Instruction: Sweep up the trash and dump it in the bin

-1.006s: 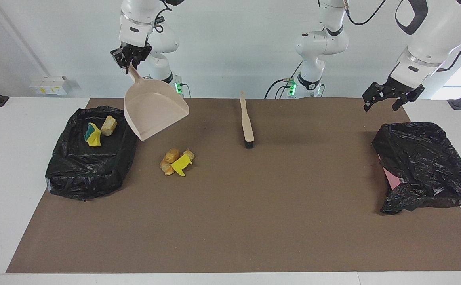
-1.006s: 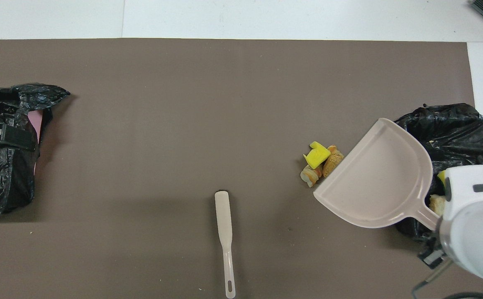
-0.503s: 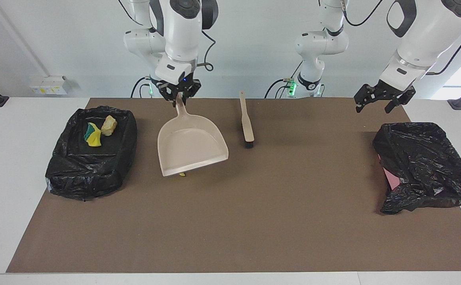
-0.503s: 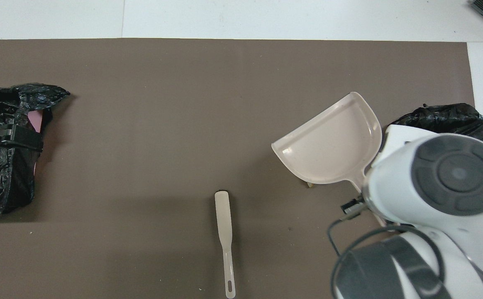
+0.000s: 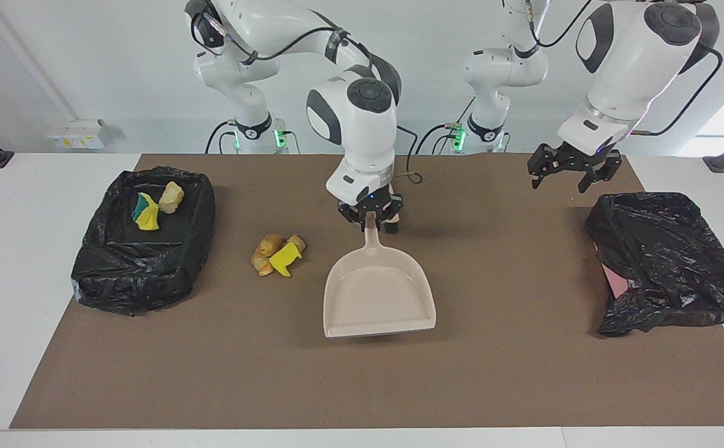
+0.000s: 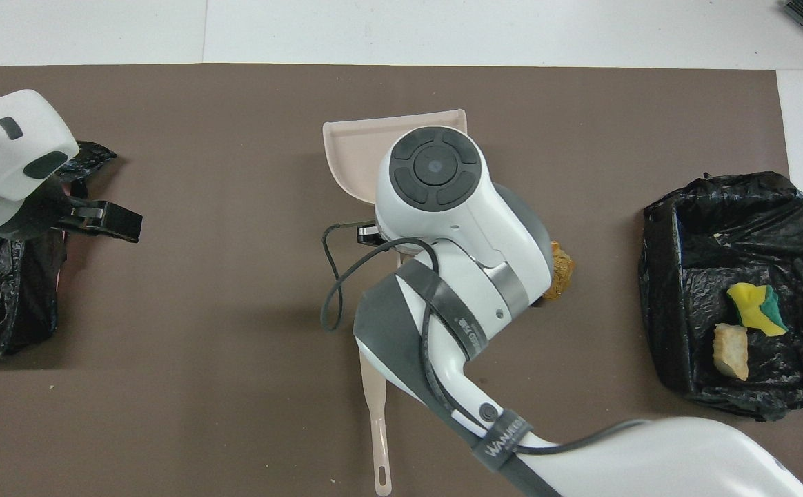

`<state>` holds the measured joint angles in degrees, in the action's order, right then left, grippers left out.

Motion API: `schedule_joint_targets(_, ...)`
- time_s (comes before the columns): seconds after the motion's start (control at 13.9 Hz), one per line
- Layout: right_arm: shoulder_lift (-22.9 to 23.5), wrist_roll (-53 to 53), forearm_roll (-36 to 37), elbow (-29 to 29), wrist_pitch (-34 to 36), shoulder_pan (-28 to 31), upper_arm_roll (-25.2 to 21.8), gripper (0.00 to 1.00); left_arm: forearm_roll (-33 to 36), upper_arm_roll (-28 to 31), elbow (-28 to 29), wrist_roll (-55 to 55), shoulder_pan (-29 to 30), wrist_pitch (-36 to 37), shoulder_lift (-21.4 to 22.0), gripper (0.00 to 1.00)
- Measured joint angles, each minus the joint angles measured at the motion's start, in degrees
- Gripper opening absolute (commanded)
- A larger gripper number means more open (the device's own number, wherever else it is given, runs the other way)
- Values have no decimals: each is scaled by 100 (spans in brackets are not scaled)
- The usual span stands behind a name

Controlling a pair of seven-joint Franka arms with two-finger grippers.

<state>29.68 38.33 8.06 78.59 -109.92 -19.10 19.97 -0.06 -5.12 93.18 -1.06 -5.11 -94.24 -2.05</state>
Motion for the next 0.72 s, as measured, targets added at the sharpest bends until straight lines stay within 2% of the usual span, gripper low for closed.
schedule_joint_targets(0.14,531,204,24,-285,-273,-265,-40,0,0,3,38,0,-18,-226,-120,100)
schedule_joint_targets(0.29,764,262,29,-346,-475,-360,-44,1,0,6,69,-1,-68,-431,-264,100)
schedule_joint_targets(0.36,798,262,31,-334,-517,-357,-48,10,0,1,88,1,-110,-518,-343,100)
schedule_joint_targets(0.43,815,262,31,-282,-601,-349,-61,34,0,1,104,13,-162,-614,-432,100)
schedule_joint_targets(0.5,826,262,43,-194,-688,-343,-72,73,0,3,114,36,-212,-727,-528,100)
schedule_joint_targets(0.57,832,262,112,-117,-734,-342,-84,100,0,-1,116,61,-251,-813,-612,100)
schedule_joint_targets(0.72,830,262,393,-56,-755,-347,-83,100,0,0,120,126,-318,-994,-766,100)
